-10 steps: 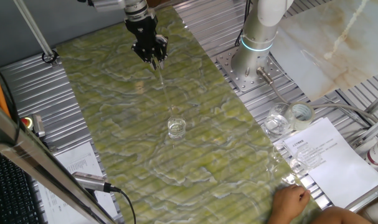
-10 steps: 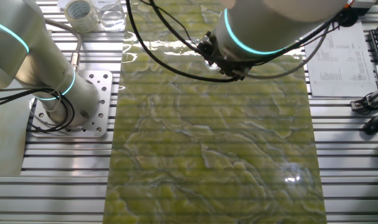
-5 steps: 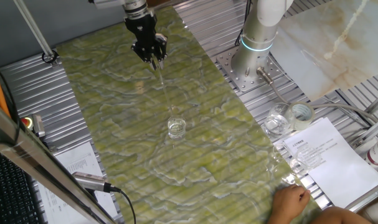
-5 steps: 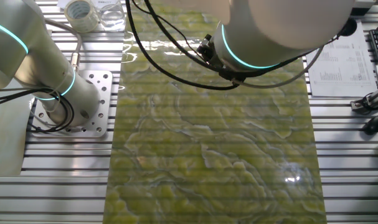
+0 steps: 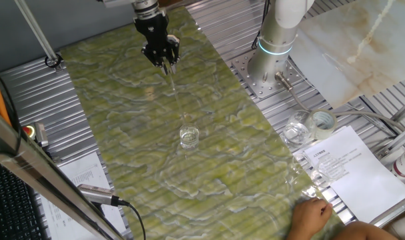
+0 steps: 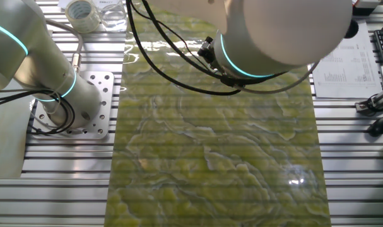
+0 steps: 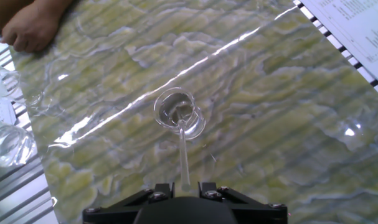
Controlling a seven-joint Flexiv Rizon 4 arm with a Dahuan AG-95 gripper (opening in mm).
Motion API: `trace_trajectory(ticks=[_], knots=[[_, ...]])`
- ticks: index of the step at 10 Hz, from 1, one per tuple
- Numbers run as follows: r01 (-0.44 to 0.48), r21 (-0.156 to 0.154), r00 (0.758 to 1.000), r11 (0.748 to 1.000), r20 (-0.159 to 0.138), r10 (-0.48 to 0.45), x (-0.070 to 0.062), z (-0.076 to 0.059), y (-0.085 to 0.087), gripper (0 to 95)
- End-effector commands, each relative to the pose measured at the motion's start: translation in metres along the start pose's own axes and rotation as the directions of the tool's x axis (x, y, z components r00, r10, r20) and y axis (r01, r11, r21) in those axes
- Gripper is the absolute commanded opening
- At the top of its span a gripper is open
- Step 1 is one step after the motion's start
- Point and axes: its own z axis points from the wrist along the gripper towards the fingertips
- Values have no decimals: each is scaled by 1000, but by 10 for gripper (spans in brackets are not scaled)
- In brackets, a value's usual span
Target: Stir the beaker with a glass rod
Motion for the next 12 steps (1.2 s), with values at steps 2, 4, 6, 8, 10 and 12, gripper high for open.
trace_trajectory(ticks=[2,4,6,8,10,12], knots=[[8,5,1000,1000,20,-8,0,0,1,190],[17,3,999,1000,36,-18,0,0,1,190],[25,2,999,1000,47,-25,-1,1,0,190],[28,0,998,1000,51,-28,-3,3,-1,190],[37,-3,997,999,63,-37,-3,3,-1,190],[63,-10,995,998,81,-62,-5,4,-2,190]])
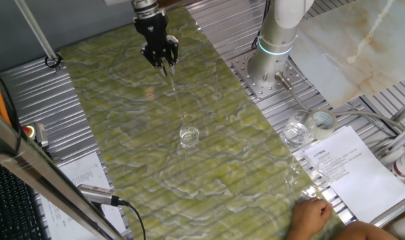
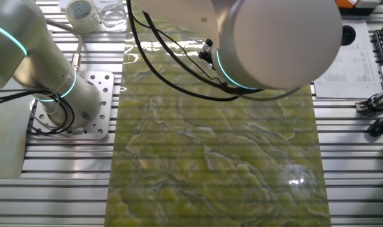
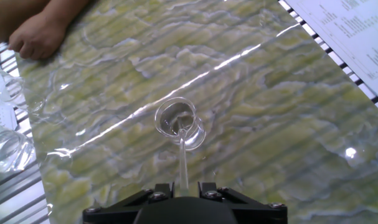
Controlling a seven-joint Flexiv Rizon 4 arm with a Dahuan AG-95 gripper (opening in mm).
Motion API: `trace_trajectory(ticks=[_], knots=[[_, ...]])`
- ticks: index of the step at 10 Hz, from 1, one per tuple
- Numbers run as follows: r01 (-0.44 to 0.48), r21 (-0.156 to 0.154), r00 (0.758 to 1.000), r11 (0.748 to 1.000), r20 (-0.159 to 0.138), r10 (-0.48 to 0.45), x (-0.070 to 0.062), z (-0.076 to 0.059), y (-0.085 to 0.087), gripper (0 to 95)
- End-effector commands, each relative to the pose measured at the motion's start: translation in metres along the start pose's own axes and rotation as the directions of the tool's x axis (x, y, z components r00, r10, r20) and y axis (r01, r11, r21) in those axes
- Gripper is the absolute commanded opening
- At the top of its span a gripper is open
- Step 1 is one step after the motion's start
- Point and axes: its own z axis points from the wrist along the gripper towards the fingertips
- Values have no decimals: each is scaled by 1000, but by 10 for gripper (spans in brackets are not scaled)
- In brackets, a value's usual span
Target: Stir the beaker with a glass rod
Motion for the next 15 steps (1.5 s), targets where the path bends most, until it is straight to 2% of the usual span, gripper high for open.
trace_trajectory(ticks=[1,12,15], knots=[[17,-8,1000,1000,14,-17,-1,0,-1,190],[60,-30,997,998,42,-59,-4,5,-4,190],[50,-33,998,998,40,-48,-4,6,-4,190]])
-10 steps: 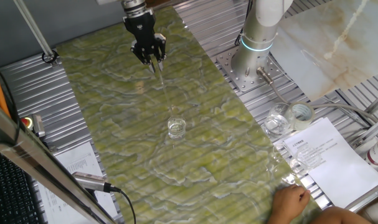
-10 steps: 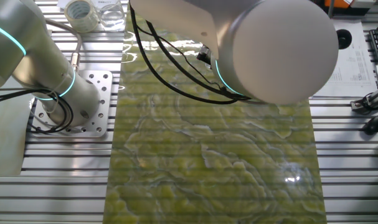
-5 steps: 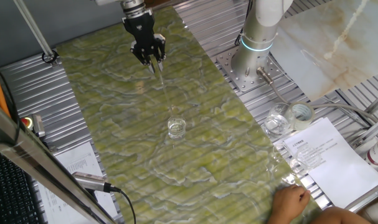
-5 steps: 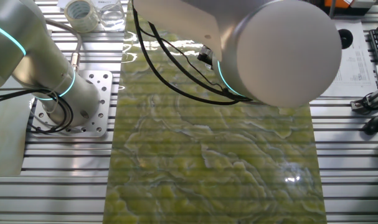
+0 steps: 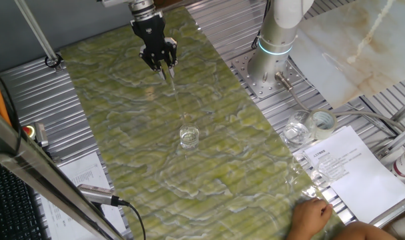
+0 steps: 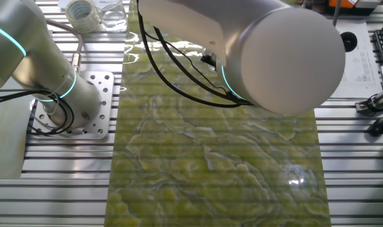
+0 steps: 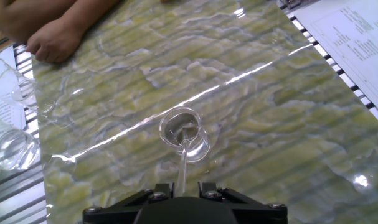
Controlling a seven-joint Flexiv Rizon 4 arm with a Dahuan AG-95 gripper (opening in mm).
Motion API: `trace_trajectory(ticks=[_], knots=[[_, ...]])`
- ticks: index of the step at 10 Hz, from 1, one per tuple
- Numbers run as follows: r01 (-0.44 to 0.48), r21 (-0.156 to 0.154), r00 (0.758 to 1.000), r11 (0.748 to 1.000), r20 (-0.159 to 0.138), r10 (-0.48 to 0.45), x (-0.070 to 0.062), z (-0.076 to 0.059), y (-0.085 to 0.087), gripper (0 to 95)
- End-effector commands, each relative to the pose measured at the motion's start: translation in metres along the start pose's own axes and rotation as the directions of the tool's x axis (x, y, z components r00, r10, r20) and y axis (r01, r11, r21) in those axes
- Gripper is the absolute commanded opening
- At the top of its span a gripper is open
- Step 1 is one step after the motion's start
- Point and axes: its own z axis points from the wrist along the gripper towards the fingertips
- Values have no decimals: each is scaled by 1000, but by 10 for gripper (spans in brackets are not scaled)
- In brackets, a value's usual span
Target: Stir the beaker with a glass rod
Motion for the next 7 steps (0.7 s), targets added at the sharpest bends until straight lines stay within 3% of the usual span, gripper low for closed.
trace_trajectory(ticks=[1,3,4,7], knots=[[-6,0,1000,1000,1,6,0,0,0,190],[-7,-1,1000,1000,2,7,0,0,0,190],[-8,-1,1000,1000,2,8,0,0,0,0],[-15,-1,1000,1000,4,15,0,0,0,0]])
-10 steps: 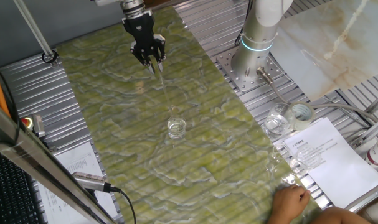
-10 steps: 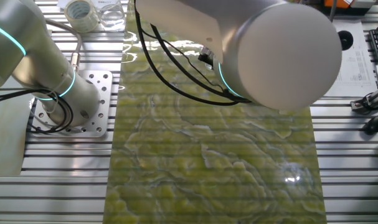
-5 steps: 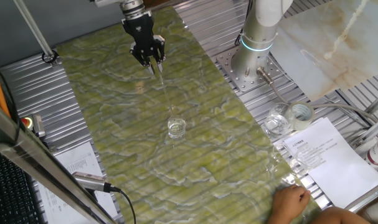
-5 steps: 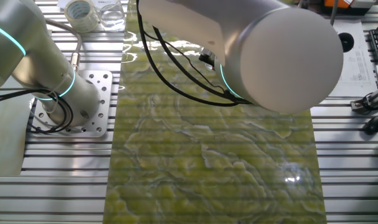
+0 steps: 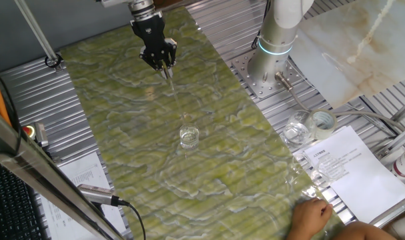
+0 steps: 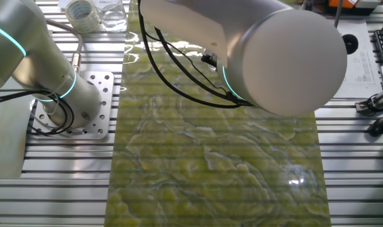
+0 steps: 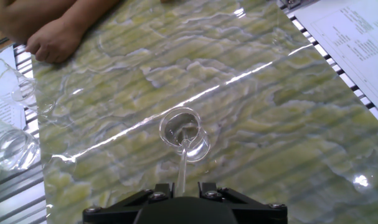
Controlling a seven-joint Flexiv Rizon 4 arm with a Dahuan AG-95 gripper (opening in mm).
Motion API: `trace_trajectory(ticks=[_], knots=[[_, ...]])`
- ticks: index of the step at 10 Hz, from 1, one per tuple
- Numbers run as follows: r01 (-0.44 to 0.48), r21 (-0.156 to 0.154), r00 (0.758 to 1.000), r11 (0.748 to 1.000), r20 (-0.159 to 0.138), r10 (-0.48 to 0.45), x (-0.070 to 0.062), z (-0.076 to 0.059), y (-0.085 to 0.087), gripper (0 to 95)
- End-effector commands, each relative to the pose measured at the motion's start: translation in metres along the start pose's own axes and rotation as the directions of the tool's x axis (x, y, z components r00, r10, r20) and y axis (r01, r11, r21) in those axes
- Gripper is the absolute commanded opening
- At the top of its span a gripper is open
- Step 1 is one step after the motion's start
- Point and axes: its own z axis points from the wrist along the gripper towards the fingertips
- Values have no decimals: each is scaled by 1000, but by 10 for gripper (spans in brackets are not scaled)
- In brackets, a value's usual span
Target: Stir the beaker with a glass rod
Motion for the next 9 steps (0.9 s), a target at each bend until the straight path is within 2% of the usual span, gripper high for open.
trace_trajectory(ticks=[1,9], knots=[[-6,2,1000,1000,1,6,0,0,0,0],[-29,8,1000,1000,-2,29,-9,-5,-2,0]])
